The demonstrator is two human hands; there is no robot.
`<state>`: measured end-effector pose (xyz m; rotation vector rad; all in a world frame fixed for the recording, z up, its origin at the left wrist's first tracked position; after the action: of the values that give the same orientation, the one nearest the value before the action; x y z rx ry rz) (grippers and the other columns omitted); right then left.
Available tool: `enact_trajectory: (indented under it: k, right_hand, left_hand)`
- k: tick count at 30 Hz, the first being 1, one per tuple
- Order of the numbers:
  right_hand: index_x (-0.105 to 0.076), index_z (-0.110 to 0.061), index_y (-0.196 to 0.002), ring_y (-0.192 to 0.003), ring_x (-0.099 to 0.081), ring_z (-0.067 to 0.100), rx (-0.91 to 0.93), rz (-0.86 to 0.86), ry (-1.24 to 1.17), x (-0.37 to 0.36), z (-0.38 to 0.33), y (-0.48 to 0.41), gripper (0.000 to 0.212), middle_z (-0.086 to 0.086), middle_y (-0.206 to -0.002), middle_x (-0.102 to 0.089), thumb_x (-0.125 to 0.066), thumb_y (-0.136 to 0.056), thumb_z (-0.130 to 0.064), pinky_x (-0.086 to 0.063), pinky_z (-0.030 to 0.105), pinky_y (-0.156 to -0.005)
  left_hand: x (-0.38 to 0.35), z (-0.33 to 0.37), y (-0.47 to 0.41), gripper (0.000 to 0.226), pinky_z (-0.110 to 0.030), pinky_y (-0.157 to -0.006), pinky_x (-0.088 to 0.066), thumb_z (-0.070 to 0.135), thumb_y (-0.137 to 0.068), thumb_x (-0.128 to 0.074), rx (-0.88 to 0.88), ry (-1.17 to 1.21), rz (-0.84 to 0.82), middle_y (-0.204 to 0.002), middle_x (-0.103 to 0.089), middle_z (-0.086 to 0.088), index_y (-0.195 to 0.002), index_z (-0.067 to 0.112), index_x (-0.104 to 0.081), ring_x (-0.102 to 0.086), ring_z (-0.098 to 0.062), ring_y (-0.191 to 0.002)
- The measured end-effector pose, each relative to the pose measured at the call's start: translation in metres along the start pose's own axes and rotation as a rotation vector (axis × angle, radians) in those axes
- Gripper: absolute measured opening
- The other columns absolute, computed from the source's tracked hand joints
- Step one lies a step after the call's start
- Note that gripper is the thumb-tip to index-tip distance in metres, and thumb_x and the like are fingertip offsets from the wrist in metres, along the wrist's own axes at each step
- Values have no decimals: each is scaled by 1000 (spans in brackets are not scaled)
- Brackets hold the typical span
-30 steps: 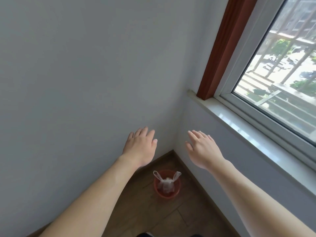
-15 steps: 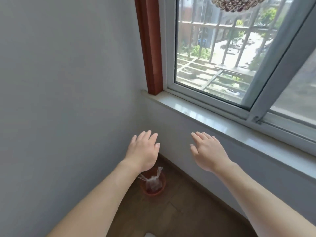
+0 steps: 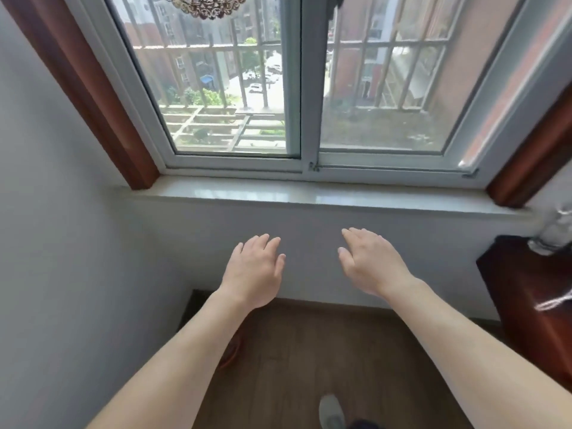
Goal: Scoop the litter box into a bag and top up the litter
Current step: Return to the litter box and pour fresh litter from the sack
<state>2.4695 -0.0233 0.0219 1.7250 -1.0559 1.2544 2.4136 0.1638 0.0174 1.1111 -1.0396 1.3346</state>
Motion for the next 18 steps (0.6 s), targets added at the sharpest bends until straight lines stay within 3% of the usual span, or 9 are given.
enact_trajectory:
  k: [9, 18]
  right_hand:
    - [-37, -13, -149, -140, -38, 20, -278, 56, -73, -10, 75, 137, 51, 2, -151, -45, -33, -104, -37, -28, 39, -118]
    - [-41, -15, -148, -140, -41, 22, -586, 233, -84, 26, 207, 272, 53, 3, -151, -46, -33, -103, -42, -32, 42, -117]
  left_hand:
    - [-50, 99, 41, 46, -36, -110, -29, 43, -104, -26, -267, -34, -130, -142, -47, 2, -142, 21, -41, -38, -20, -134]
    - [-59, 261, 56, 42, -35, -106, -31, 43, -103, -28, -484, -63, -101, -133, -53, 2, -130, 20, -49, -43, -21, -130]
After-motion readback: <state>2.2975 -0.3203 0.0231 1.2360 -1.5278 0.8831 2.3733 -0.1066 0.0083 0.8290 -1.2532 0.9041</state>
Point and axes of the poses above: each hand's wrist, its own y-axis away from the middle knuckle, its own x-axis out of the back of the hand, z = x × y, the point moved 10 cm from there along -y, towards the middle knuckle
